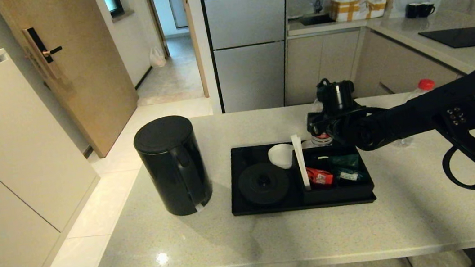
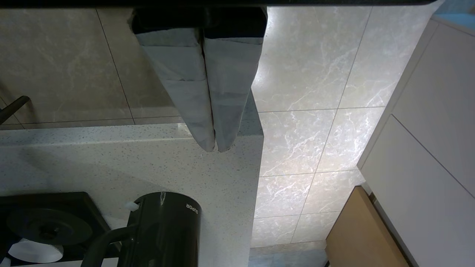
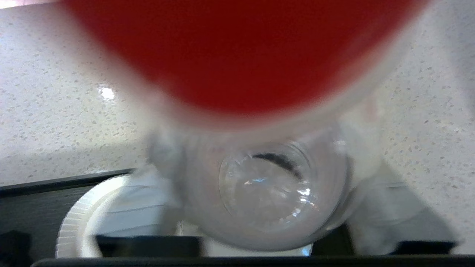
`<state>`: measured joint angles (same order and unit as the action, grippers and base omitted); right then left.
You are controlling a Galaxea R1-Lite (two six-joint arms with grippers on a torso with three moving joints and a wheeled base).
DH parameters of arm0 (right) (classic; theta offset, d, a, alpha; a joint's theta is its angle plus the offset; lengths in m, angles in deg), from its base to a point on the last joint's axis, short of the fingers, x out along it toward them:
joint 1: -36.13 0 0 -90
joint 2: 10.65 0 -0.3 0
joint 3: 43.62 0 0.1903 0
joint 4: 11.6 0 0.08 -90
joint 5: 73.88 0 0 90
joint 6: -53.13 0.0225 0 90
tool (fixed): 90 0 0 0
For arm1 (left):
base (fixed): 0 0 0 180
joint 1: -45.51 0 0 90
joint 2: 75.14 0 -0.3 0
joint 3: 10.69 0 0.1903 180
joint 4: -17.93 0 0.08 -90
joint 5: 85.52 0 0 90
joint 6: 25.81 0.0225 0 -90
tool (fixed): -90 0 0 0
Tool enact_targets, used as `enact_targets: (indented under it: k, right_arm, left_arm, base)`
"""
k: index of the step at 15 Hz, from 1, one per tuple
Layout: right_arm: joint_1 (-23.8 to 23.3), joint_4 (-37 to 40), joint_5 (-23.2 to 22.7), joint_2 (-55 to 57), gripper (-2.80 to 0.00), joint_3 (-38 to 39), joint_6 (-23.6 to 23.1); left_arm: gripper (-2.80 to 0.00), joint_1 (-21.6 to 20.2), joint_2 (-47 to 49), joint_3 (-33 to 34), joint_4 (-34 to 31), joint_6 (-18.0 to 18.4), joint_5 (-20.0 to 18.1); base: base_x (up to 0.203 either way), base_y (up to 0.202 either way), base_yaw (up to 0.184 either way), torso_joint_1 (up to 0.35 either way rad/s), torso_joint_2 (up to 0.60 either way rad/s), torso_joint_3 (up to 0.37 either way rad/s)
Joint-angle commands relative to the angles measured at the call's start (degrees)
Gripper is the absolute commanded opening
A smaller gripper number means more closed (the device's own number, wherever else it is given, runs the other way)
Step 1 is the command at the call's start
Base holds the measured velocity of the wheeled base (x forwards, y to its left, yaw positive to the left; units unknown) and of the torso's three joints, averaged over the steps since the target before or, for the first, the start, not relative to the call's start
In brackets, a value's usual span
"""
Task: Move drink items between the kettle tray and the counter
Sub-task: Return the bottled water to its original position
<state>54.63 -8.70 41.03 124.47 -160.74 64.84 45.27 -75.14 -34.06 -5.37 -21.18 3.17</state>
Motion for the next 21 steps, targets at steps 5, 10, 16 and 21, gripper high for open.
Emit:
enact_targets:
  k: [5, 10, 16, 21]
  right_arm:
    - [-0.6, -0.1, 0.1, 0.1, -2.80, -0.5, 0.1]
    - [-1.5, -0.3, 0.6, -0.3, -2.80, -2.0, 0.6]
    - [-1.5, -0.1, 0.7, -1.9, -2.80, -0.7, 0.8]
    - [-1.5, -0.2, 0.9, -3.0, -2.80, 0.3, 0.8]
  left_arm:
    - [-2.80, 0.0, 0.0, 0.0, 0.0, 0.0, -0.1]
    - [-2.80, 0.0, 0.0, 0.0, 0.0, 0.0, 0.0]
    - [-2.80, 0.0, 0.0, 0.0, 0.0, 0.0, 0.0]
    - [-2.80, 0.0, 0.0, 0.0, 0.0, 0.0, 0.0]
  base:
    - [0.000, 0.000, 0.000, 0.000, 0.00, 0.000]
    - [0.000, 0.000, 0.000, 0.000, 0.00, 0.000]
    - [0.000, 0.000, 0.000, 0.000, 0.00, 0.000]
    - [0.000, 0.000, 0.000, 0.000, 0.00, 0.000]
